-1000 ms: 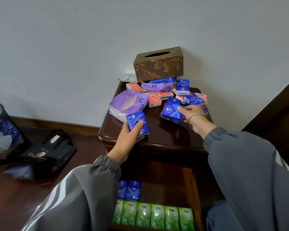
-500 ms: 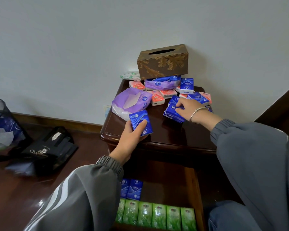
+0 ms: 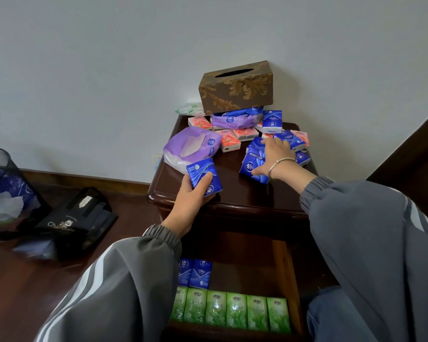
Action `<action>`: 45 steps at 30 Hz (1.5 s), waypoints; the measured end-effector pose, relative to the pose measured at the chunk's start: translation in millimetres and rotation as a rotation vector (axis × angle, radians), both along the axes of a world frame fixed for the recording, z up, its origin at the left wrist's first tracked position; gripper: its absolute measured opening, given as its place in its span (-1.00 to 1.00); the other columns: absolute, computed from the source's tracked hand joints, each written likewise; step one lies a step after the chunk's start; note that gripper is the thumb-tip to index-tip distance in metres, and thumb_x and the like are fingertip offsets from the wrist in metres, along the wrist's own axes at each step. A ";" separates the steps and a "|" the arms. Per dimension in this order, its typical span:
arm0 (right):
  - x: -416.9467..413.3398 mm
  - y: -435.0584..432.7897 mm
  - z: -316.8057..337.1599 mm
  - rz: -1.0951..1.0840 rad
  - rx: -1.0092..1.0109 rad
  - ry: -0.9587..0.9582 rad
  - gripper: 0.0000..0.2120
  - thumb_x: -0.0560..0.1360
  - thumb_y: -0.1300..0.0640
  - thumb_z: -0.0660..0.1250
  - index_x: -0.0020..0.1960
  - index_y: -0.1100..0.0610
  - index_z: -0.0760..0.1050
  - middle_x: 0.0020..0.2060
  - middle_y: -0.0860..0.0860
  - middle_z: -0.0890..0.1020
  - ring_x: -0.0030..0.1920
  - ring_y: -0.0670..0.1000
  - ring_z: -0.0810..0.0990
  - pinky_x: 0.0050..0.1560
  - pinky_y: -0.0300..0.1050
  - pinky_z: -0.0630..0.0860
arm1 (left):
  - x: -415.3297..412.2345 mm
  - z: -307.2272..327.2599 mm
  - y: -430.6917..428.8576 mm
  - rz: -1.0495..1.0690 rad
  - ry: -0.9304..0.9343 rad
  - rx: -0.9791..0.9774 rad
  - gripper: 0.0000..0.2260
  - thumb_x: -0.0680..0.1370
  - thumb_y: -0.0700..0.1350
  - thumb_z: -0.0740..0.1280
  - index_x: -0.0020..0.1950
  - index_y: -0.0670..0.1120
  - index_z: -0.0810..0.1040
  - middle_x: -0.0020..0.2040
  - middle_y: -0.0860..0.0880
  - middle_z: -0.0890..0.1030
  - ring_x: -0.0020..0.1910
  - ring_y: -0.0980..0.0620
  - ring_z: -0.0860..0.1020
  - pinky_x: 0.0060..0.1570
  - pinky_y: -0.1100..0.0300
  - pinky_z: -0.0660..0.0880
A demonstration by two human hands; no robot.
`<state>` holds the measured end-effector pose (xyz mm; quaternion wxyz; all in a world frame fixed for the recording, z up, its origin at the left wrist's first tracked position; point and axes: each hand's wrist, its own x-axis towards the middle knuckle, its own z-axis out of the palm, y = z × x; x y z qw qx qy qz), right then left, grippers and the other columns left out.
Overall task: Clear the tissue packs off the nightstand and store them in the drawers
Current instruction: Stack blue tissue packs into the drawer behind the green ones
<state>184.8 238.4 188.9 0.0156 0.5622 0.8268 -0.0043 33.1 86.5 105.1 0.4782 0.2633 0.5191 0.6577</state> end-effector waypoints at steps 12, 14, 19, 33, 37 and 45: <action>41.6 -31.5 -17.0 -0.122 -0.217 0.884 -0.42 0.31 0.08 0.54 0.23 0.12 0.36 0.11 0.05 0.52 0.07 0.02 0.52 0.05 -0.10 0.47 | 7.9 8.7 -4.0 0.071 0.013 -0.026 -0.59 0.53 0.03 0.37 0.33 -0.06 0.39 0.19 -0.06 0.62 0.05 0.05 0.66 -0.03 0.17 0.59; 56.2 -54.1 -15.2 -0.205 -0.406 1.211 -0.46 0.31 0.15 0.53 0.22 0.13 0.40 0.04 0.06 0.57 -0.02 0.02 0.58 0.07 -0.08 0.51 | 10.5 15.3 -14.8 0.076 -0.029 -0.033 -0.59 0.54 0.01 0.36 0.34 -0.09 0.40 0.18 -0.09 0.62 0.06 0.01 0.65 0.02 0.12 0.58; 106.7 -115.7 -46.1 -0.189 -1.055 1.374 -0.58 0.18 0.10 0.50 0.03 0.15 0.60 -0.14 0.06 0.70 -0.21 -0.05 0.66 -0.12 -0.17 0.59 | 10.5 11.8 -86.5 -0.038 -0.083 -0.065 -0.69 0.46 0.01 0.39 0.17 -0.06 0.56 -0.03 -0.04 0.70 -0.17 0.09 0.67 -0.27 0.26 0.58; 10.6 -170.6 -227.6 -0.640 -1.029 0.870 -0.34 0.40 -0.04 0.44 0.36 0.25 0.30 0.28 0.18 0.46 0.26 0.17 0.46 0.22 -0.02 0.39 | -7.6 -82.7 -149.1 0.233 -0.287 -0.395 -0.89 0.56 -0.09 0.33 0.05 -0.07 0.56 -0.29 -0.01 0.69 -0.39 0.11 0.64 -0.47 0.29 0.50; 15.1 -173.4 -249.4 -0.430 -0.917 0.542 -0.37 0.50 -0.08 0.31 0.40 0.26 0.25 0.37 0.21 0.39 0.34 0.19 0.39 0.34 0.01 0.32 | -9.3 -86.5 -146.3 0.174 -0.262 -0.422 -0.86 0.57 -0.06 0.32 0.10 -0.04 0.56 -0.24 0.02 0.70 -0.36 0.15 0.64 -0.44 0.31 0.49; 15.0 -145.2 -257.7 -0.220 -0.820 0.368 -0.38 0.55 -0.03 0.25 0.50 0.18 0.12 0.47 0.17 0.23 0.45 0.14 0.24 0.39 -0.10 0.20 | -17.7 -91.4 -137.7 0.119 -0.319 -0.390 -0.74 0.58 -0.07 0.29 0.24 -0.12 0.51 -0.14 -0.04 0.69 -0.31 0.11 0.65 -0.43 0.32 0.50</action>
